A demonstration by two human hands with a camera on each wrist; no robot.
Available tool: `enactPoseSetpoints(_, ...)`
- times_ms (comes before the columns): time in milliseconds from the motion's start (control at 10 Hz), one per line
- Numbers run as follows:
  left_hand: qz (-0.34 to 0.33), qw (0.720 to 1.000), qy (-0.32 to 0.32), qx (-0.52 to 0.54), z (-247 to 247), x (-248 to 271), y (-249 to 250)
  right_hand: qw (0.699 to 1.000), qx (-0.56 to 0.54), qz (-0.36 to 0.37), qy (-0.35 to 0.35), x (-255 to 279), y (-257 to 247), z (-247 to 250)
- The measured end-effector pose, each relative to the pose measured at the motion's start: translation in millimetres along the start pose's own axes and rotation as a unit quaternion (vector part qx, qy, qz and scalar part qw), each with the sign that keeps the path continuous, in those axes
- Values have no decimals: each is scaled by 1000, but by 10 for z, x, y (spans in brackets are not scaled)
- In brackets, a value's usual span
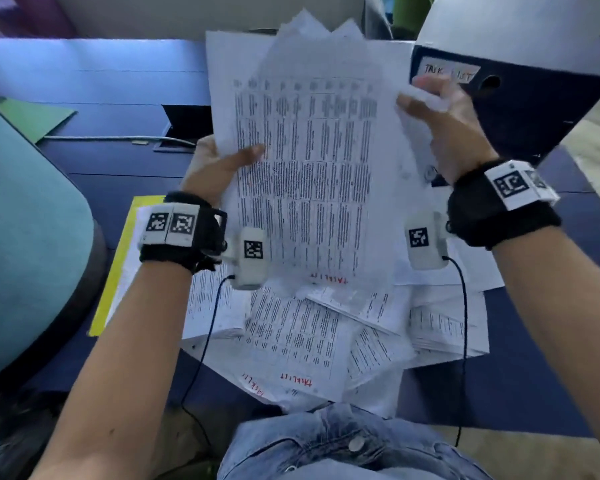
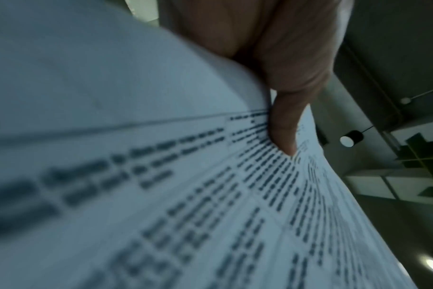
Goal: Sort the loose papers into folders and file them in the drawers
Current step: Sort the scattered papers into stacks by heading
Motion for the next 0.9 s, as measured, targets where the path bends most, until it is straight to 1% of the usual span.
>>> enactPoseSetpoints(100,59,995,40,66,10,42,-314,986,-110,-128,-11,105,426,-44)
enactPoseSetpoints(200,138,983,97,71,-24,114,-676,975,-27,-221,7,289,823,-154)
enactPoseSetpoints(300,191,975,117,-4,-12,170,-1056,961,5,-275,26,392,1182,-250)
enactPoseSetpoints(400,278,955,92,-50,-19,278,-1384,949,-3,-311,54,504,1477,-266)
enactPoseSetpoints(500,342,933,86,-79,-78,444,-1491,936,45,-349,-26,669,1676,-314)
enactPoseSetpoints(600,311,920,180,-154,-17,495,-1400,941,46,-334,34,732,1800,-266)
enactPoseSetpoints(700,293,896,325,-76,208,452,-1352,933,47,-337,113,708,1843,-132)
enactPoseSetpoints(800,287,893,346,29,205,420,-1366,928,32,-349,123,716,1856,-125)
enactPoseSetpoints(900,312,893,295,137,-113,432,-1394,940,-33,-323,101,760,1837,-246)
Point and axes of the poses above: each hand's wrist, its own x-axis away from the middle knuckle, its own z-axis out of the back of the hand, y = z × x, the point moved 4 cm from there along -x, towards the middle knuckle, and after that the axes turned 2 degrees about x, right-handed, at the moved point
